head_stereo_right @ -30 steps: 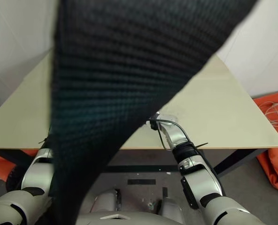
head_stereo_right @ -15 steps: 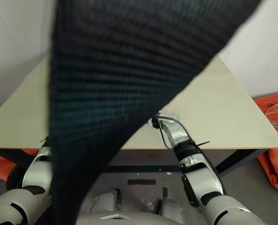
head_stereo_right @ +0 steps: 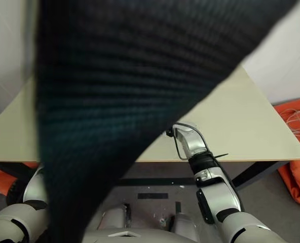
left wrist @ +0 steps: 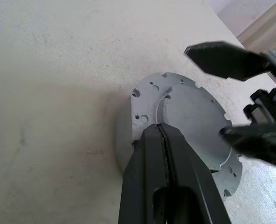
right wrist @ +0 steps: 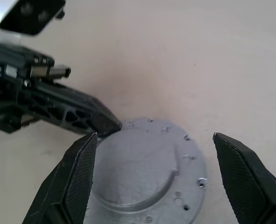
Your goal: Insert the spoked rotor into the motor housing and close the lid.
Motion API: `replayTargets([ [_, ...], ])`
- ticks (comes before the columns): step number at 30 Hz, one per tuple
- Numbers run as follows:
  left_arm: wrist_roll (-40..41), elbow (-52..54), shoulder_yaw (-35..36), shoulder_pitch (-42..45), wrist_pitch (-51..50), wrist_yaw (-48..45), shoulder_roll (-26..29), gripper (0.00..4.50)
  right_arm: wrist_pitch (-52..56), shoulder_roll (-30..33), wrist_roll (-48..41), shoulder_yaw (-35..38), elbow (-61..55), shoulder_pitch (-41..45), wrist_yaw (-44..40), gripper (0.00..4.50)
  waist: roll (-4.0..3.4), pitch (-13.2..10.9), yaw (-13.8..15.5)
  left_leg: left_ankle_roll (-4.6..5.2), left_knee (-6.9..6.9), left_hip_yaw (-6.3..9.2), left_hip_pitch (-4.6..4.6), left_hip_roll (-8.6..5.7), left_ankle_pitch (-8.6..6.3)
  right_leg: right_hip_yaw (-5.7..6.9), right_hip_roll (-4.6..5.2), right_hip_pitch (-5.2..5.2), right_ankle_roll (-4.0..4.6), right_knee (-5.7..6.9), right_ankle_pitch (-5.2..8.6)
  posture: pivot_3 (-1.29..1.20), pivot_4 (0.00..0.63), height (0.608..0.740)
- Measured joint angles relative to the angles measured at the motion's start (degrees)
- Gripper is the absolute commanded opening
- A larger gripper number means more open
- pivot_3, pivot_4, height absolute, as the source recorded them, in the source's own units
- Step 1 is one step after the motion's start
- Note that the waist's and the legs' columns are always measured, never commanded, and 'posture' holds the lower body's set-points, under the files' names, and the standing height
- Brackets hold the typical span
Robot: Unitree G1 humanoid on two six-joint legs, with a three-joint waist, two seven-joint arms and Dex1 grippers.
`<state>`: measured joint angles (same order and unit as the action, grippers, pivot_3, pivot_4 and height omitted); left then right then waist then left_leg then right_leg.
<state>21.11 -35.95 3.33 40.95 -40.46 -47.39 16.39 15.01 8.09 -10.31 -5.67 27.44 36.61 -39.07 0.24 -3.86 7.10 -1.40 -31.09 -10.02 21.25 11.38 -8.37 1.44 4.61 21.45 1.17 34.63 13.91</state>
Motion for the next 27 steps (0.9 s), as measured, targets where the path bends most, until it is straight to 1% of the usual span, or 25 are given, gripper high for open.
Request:
replayTargets([
  [5, 0.0, -0.2, 0.1, 0.1, 0.2, 0.1, 0.4, 0.0, 4.9, -1.0, -5.8, 5.3, -3.7, 1.9, 0.5, 4.46, 0.0, 0.0, 0.0, 0.02, 0.01, -0.01, 0.09, 0.05, -0.01, 0.01, -0.08, 0.1, 0.11, 0.01, 0.1, 0.0, 0.0, 0.74],
  [10, 0.0, -0.5, 0.1, 0.1, 0.7, 0.1, 0.4, 0.0, 12.2, -0.7, -9.9, 9.5, -4.0, 4.3, 3.3, 4.46, 0.0, 0.0, 0.0, 0.02, 0.01, -0.02, 0.09, 0.05, -0.01, 0.02, -0.08, 0.1, 0.12, 0.0, 0.12, 0.0, 0.0, 0.74],
  [23, 0.7, 0.1, 0.4, 0.0, 0.5, -2.2, 0.3, 0.0, 17.3, 1.2, -10.5, 9.6, -4.1, 2.9, 4.4, 4.46, 0.0, 0.0, 0.0, -0.14, 0.0, -0.02, 0.11, 0.06, 0.09, 0.02, -0.09, 0.12, 0.12, 0.02, 0.12, 0.0, 0.0, 0.74],
  [25, 0.7, 0.2, 0.4, 0.0, 0.5, -2.4, 0.3, 0.0, 19.7, 1.3, -11.6, 10.2, -5.2, 2.9, 4.6, 4.46, 0.0, 0.0, 0.0, -0.16, 0.0, -0.03, 0.11, 0.07, 0.1, 0.02, -0.1, 0.14, 0.12, 0.03, 0.12, 0.0, 0.0, 0.74],
  [27, 0.7, 0.2, 0.4, -0.1, 0.5, -2.6, 0.3, 0.0, 26.1, 1.9, -14.1, 12.6, -5.5, 3.0, 6.0, 4.46, 0.0, 0.0, 0.1, -0.21, 0.0, -0.03, 0.11, 0.06, 0.13, 0.02, -0.1, 0.12, 0.12, 0.03, 0.12, 0.0, 0.0, 0.74],
])
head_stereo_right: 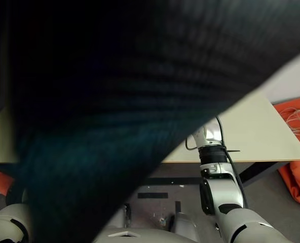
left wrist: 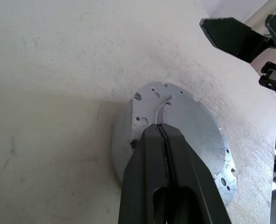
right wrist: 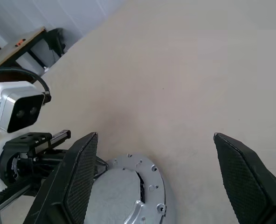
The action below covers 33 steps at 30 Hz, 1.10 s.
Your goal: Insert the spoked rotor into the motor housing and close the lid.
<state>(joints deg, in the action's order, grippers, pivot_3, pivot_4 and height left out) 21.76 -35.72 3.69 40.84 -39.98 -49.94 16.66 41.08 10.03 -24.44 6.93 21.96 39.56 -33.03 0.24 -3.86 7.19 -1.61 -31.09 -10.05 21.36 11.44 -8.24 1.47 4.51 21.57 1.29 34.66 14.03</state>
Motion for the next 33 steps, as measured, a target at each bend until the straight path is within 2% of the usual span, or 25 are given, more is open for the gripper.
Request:
replayTargets([
  [5, 0.0, 0.4, 0.2, -0.3, 0.0, 0.0, 0.1, 0.0, 12.7, 1.8, -6.1, 6.1, -1.6, -0.3, 2.6, 4.46, 0.0, 0.0, 0.1, -0.07, 0.0, 0.0, -0.01, 0.02, 0.04, 0.01, -0.02, 0.0, 0.0, 0.02, 0.0, 0.0, 0.0, 0.74],
  [11, 0.3, 0.7, 0.2, -0.5, -0.7, -0.5, 0.2, 0.0, 21.6, 1.5, -10.8, 9.5, -5.9, -2.2, 5.6, 4.46, 0.0, 0.0, 0.2, -0.1, 0.0, 0.0, -0.02, 0.03, 0.06, 0.02, -0.02, 0.0, 0.0, 0.04, 0.0, 0.0, 0.0, 0.74],
  [33, 0.5, 1.3, 0.1, -0.9, -1.4, -1.1, 0.5, 0.0, 22.4, -4.0, -11.9, 9.2, -9.2, -9.4, 11.1, 4.46, 0.0, 0.0, 0.3, -0.16, 0.0, 0.01, -0.03, 0.03, 0.1, 0.02, -0.02, 0.0, -0.01, 0.06, 0.0, 0.0, 0.0, 0.74],
])
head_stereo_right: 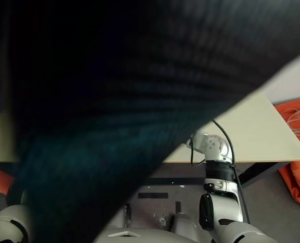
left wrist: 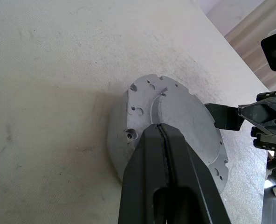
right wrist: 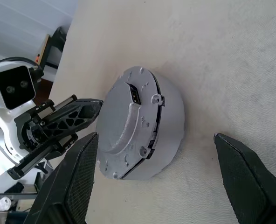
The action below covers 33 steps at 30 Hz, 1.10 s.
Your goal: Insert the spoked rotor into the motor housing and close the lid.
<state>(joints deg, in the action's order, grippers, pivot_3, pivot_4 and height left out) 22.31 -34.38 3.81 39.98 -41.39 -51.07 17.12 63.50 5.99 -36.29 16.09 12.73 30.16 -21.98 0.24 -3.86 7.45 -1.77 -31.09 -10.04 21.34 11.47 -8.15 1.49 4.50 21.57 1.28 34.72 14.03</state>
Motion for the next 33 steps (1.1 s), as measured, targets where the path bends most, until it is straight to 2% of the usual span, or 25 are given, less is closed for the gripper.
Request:
replayTargets([
  [23, -0.7, 0.1, 0.5, -0.3, 0.1, 0.6, 1.1, 0.0, -4.5, -7.9, 0.6, -1.0, 5.4, 4.4, 1.9, 4.46, 0.0, 0.0, -0.3, -0.06, 0.0, 0.01, 0.11, 0.09, 0.04, 0.01, -0.09, 0.17, 0.01, 0.06, 0.0, 0.0, 0.0, 0.74],
  [33, -1.0, 0.1, 0.6, -0.2, 0.5, 0.6, 1.1, 0.0, -4.6, -8.3, 0.4, -0.5, 5.5, 4.9, 2.1, 4.46, 0.0, 0.0, -0.3, -0.08, -0.01, 0.01, 0.23, 0.09, 0.05, 0.01, -0.1, 0.31, 0.0, 0.08, -0.01, 0.0, 0.0, 0.74],
])
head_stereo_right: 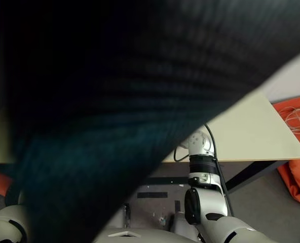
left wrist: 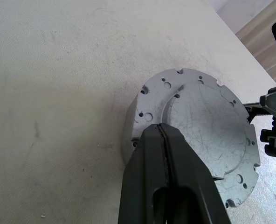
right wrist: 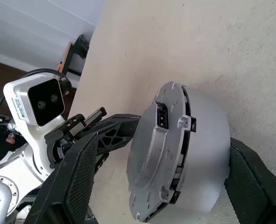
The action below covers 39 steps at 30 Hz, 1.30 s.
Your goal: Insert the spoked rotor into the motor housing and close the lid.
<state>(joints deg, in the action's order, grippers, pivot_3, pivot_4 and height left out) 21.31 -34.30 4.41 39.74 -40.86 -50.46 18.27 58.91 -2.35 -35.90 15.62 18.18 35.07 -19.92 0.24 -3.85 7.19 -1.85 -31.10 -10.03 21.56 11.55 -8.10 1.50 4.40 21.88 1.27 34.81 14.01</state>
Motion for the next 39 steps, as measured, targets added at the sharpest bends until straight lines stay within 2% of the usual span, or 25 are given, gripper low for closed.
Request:
replayTargets([
  [3, 0.0, -0.1, 0.0, 0.0, 0.4, 0.0, 0.0, 0.0, 0.1, 0.1, 0.0, 0.1, 0.0, 0.0, 0.0, 3.9, 0.0, 0.0, 0.0, 0.0, 0.0, 0.0, 0.0, 0.0, 0.0, 0.0, 0.0, 0.0, 0.0, 0.0, 0.0, 0.0, 0.0, 0.74],
  [9, 0.0, -0.3, 0.3, 0.0, 0.8, -0.1, 0.0, 0.0, 0.4, 0.6, -0.3, 0.8, 0.3, 0.0, -0.2, 1.84, 0.0, 0.0, 0.1, 0.0, -0.02, 0.0, 0.01, 0.0, 0.0, 0.0, 0.0, 0.0, 0.0, 0.01, -0.01, 0.0, 0.0, 0.74],
  [10, 0.0, -0.3, 0.3, 0.2, 0.9, -0.1, 0.0, 0.0, 0.4, 0.6, -0.4, 0.9, 0.3, 0.0, -0.3, 1.67, 0.0, 0.0, 0.1, 0.0, -0.03, 0.0, -0.01, 0.0, 0.0, 0.0, 0.0, -0.02, 0.0, 0.02, 0.0, 0.0, 0.0, 0.74],
  [39, -0.1, -0.8, 0.2, 0.3, 2.3, 0.0, -0.2, 0.0, 0.3, 0.7, -0.8, 1.9, 1.4, 0.4, -0.3, 1.63, 0.0, 0.0, 0.1, -0.02, -0.12, 0.01, -0.01, 0.0, 0.01, 0.01, 0.01, -0.04, 0.0, 0.11, -0.01, 0.0, 0.0, 0.74],
])
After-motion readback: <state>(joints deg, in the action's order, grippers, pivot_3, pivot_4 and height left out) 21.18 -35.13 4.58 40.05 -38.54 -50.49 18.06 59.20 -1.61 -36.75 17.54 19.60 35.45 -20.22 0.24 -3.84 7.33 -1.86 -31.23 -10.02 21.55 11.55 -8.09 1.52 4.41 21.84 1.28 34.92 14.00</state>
